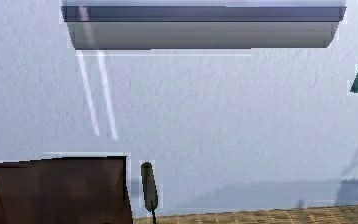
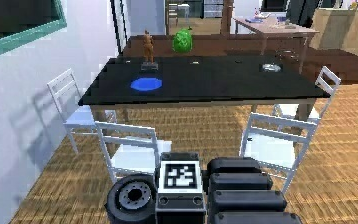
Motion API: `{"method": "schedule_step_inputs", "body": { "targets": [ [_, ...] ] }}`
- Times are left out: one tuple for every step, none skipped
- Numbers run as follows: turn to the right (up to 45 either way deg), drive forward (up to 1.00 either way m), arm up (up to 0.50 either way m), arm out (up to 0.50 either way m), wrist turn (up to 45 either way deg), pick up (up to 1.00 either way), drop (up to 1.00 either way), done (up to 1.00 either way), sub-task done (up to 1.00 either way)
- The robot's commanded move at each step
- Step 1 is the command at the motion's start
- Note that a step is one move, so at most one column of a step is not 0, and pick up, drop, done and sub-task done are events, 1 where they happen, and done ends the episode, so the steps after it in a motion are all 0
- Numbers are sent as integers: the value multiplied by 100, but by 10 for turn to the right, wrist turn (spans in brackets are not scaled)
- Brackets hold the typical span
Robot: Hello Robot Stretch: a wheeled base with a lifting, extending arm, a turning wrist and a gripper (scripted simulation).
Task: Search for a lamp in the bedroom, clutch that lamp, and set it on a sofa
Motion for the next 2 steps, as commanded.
{"method": "schedule_step_inputs", "body": {
  "targets": [
    [420, 0, 0, 0, 0, 0, 0, 0, 0],
    [-450, 0, 0, 0, 0, 0, 0, 0, 0]
  ]
}}
